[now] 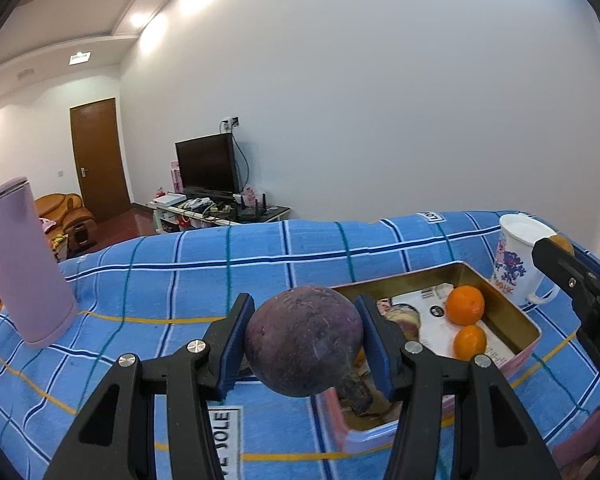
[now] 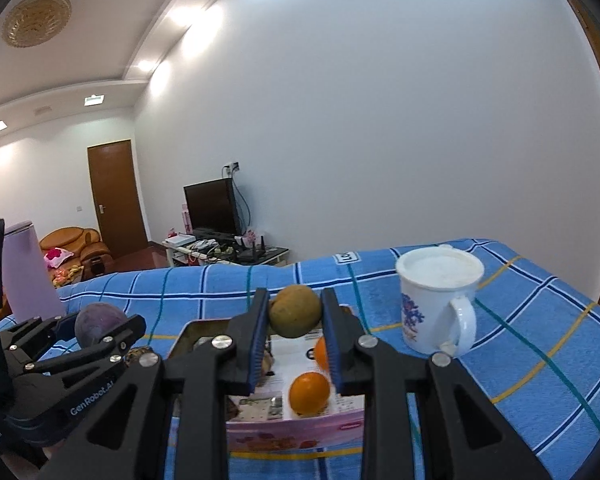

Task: Organize fruits

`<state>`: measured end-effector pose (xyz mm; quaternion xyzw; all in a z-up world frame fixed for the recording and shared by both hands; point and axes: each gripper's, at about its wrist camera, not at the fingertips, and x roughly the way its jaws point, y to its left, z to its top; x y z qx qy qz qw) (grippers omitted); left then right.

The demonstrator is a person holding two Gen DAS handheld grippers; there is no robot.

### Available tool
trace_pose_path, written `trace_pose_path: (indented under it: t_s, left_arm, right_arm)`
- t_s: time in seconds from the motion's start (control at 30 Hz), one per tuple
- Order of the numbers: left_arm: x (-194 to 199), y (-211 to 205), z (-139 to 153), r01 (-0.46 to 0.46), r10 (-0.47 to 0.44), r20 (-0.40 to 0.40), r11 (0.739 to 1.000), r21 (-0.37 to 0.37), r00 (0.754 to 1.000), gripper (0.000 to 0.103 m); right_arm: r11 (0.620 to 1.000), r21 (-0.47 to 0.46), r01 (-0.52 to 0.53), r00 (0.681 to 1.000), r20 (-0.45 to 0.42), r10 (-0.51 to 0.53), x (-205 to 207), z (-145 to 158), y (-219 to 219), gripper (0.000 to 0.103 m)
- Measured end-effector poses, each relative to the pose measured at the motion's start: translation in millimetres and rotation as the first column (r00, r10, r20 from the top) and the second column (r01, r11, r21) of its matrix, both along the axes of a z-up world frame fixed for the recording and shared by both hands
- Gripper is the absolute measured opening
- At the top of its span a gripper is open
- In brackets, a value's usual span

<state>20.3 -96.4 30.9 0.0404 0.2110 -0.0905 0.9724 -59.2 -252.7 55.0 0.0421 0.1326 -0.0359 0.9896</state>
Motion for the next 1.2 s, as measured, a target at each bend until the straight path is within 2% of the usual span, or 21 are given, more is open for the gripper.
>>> trace_pose_path:
  t_s: [0.43, 0.63, 0.9, 1.07, 1.2]
  left_arm:
    - [15, -24, 1, 0.064, -0.064, -0.003, 0.998, -0.007, 0.998, 0.054]
    - [32, -35, 5, 0.083, -0.084, -0.024, 0.996, -0.034, 0.996, 0.054]
    - [47, -42, -5, 0.093, -0.096, -0.052, 0.993, -0.069, 0.994, 0.054]
    - [52, -38, 0, 0.105, -0.106, -0.004, 0.993, -0.054, 0.994, 0.054]
    - [57, -34, 2, 0.112, -0.113, -0.001, 0.992, -0.061, 0.994, 0.054]
  right_arm:
    - [0.999, -0.008, 0.039, 0.999, -0.019, -0.039, -1, 1, -14, 0.029]
    - [0.998, -0.012, 0.057, 0.998, -0.034, -0.057, 3, -1, -15, 0.029]
    - [0.997, -0.002, 0.082, 0.994, -0.070, -0.081, 12, -7, -23, 0.029]
    - [0.997, -0.007, 0.083, 0.992, -0.092, -0.083, 18, -11, -19, 0.029]
    - [0.995, 0.060, 0.081, 0.990, -0.123, -0.073, 27, -9, -21, 0.029]
